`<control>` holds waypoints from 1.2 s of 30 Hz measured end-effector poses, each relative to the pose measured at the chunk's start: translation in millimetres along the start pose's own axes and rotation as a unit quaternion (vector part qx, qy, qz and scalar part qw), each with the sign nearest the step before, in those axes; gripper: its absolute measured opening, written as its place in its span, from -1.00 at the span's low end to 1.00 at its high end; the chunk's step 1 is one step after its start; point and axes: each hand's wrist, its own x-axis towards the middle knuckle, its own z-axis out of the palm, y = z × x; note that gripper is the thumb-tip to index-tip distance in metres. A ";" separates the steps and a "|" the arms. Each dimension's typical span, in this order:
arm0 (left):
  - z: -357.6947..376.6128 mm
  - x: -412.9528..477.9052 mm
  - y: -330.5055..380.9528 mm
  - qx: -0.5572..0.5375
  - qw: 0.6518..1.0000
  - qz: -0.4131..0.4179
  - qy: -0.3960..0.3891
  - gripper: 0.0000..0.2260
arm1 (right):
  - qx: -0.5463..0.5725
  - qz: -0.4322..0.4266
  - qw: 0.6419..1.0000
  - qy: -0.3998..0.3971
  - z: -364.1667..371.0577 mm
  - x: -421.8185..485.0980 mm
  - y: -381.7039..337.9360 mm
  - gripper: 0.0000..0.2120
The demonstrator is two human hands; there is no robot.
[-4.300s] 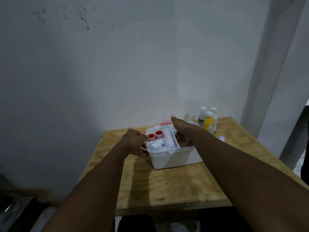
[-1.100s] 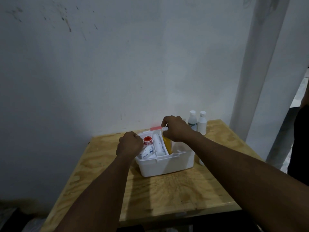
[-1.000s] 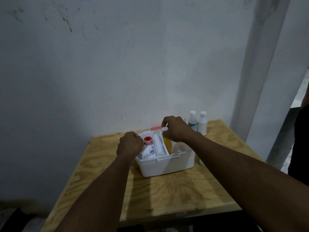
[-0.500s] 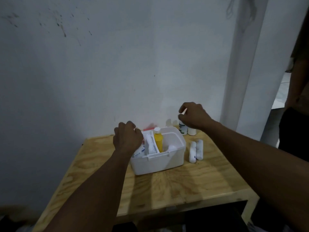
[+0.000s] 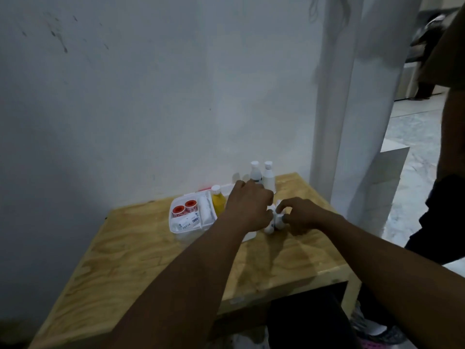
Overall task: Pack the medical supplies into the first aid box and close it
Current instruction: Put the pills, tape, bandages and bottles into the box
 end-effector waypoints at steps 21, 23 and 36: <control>29.6 15.8 42.3 0.182 0.975 0.032 -0.122 -0.79 | -0.048 0.004 0.999 0.016 -4.1 -6.4 34.0 -0.81; 32.1 17.4 42.8 0.178 0.976 0.033 -0.120 -0.77 | -0.055 -0.002 0.998 0.013 -3.3 -6.7 35.1 -0.82; 15.5 28.1 34.4 -0.034 0.993 -0.074 -0.080 -0.80 | 0.098 0.020 0.989 0.112 -62.3 -20.9 21.1 -0.65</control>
